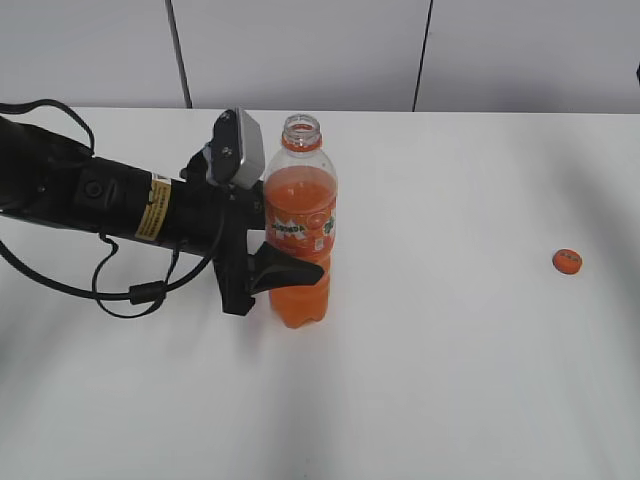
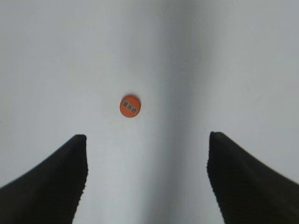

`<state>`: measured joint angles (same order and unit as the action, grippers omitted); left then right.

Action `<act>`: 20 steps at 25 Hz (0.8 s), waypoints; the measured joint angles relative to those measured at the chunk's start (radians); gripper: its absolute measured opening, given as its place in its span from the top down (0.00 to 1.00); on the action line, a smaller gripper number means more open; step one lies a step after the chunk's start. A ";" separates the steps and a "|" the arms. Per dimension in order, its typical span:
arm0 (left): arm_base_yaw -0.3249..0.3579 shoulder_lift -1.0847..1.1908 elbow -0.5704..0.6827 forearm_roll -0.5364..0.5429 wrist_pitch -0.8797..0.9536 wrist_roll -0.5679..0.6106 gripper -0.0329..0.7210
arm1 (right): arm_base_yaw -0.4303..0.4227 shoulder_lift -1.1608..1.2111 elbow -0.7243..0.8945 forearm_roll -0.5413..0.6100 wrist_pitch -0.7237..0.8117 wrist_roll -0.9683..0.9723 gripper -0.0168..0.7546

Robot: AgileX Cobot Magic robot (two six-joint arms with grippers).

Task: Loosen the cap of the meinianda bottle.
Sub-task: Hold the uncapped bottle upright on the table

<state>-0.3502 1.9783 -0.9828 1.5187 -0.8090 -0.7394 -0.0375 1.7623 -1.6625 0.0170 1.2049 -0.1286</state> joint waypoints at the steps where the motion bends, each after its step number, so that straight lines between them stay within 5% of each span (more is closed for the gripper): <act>1: 0.000 0.000 0.000 0.000 0.000 0.000 0.39 | 0.000 -0.010 -0.014 -0.001 0.002 0.000 0.21; 9: 0.000 0.000 0.000 0.000 0.002 0.000 0.39 | 0.000 -0.182 0.015 0.005 0.007 0.001 0.21; 20: 0.000 0.000 0.000 0.000 0.003 0.000 0.39 | 0.000 -0.596 0.282 0.057 0.010 0.006 0.21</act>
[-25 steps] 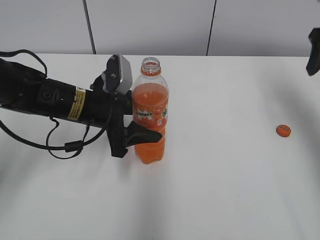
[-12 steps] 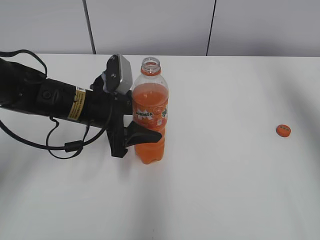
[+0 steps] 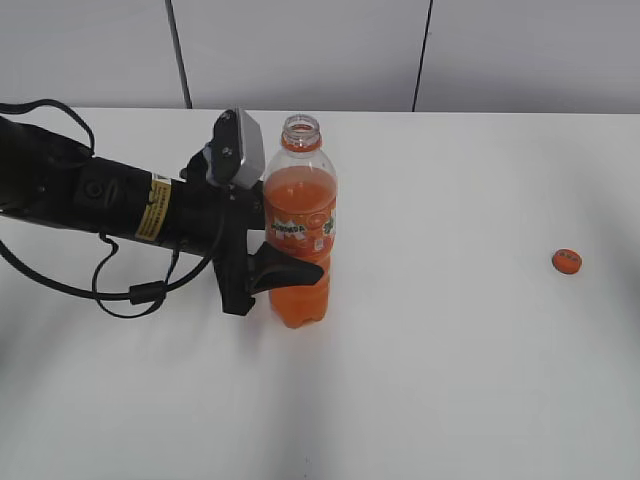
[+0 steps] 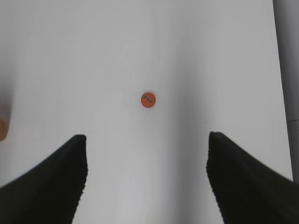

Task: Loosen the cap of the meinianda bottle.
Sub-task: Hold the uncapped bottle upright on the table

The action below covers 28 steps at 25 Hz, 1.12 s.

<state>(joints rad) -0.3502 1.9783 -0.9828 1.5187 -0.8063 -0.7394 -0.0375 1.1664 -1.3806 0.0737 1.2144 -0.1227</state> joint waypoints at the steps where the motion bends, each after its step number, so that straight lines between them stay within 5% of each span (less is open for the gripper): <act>1: 0.000 0.000 0.000 0.000 0.000 0.000 0.39 | 0.000 -0.034 0.032 0.000 0.000 0.000 0.21; 20: 0.000 0.000 0.000 0.009 -0.023 0.003 0.39 | 0.000 -0.606 0.362 0.000 0.006 0.042 0.21; 25: 0.000 0.008 0.000 0.016 -0.070 0.003 0.16 | 0.000 -0.643 0.404 0.000 0.006 0.042 0.21; 28: 0.000 0.008 0.000 0.026 -0.079 0.003 0.10 | 0.000 -0.644 0.415 0.001 0.006 0.042 0.21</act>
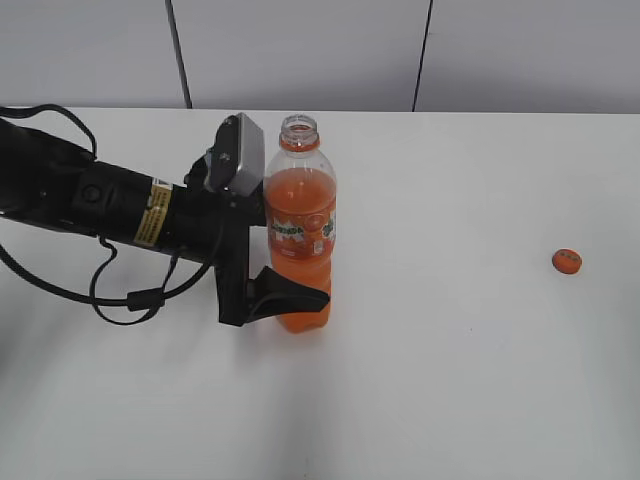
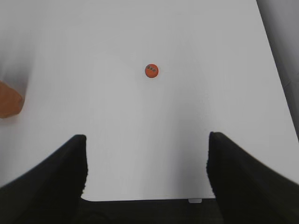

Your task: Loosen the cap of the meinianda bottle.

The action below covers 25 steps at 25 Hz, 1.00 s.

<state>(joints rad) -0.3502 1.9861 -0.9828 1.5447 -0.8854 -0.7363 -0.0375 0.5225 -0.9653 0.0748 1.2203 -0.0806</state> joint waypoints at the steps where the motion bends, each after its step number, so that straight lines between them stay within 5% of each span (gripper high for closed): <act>1: 0.002 0.000 0.000 0.008 -0.002 0.000 0.10 | 0.000 0.000 0.000 0.000 0.000 0.000 0.21; 10: 0.118 -0.082 0.000 0.256 -0.006 -0.110 0.15 | 0.000 0.000 0.000 0.000 0.000 0.000 0.21; 14: 0.192 -0.161 0.000 0.274 0.029 -0.195 0.18 | 0.000 0.000 0.000 0.000 0.000 0.000 0.21; 22: 0.229 -0.360 0.001 0.274 0.663 -0.712 0.18 | 0.000 0.000 0.001 -0.039 0.000 -0.021 0.21; 25: 0.239 -0.434 0.002 0.208 0.849 -0.787 0.21 | 0.000 0.000 0.001 -0.066 0.000 -0.027 0.21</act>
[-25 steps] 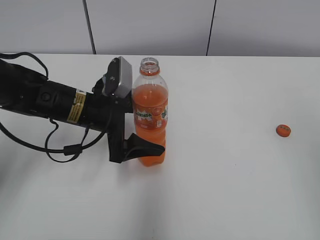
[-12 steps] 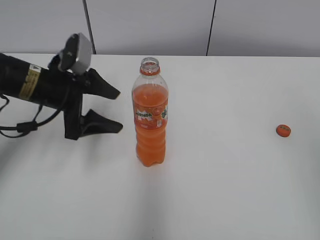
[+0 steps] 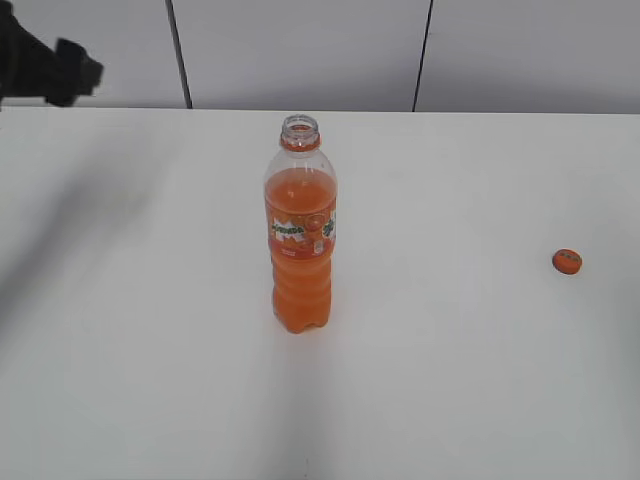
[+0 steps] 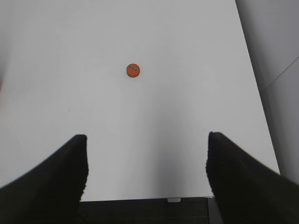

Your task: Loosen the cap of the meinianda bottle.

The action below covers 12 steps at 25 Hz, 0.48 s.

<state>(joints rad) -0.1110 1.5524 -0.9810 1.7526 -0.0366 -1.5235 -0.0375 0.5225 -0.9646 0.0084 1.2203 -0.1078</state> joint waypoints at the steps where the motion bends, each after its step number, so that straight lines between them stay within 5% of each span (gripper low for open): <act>1: 0.000 -0.018 0.000 -0.052 0.061 -0.005 0.23 | 0.000 0.000 0.000 -0.001 0.000 0.000 0.21; 7: 0.001 -0.080 0.000 -0.323 0.459 0.264 0.30 | 0.000 0.000 0.000 0.003 0.000 0.000 0.22; 12: 0.036 -0.088 0.000 -0.784 0.695 0.799 0.31 | 0.000 0.000 0.000 0.010 0.000 0.000 0.22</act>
<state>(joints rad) -0.0752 1.4646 -0.9810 0.9682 0.6583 -0.7241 -0.0375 0.5225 -0.9646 0.0187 1.2203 -0.1077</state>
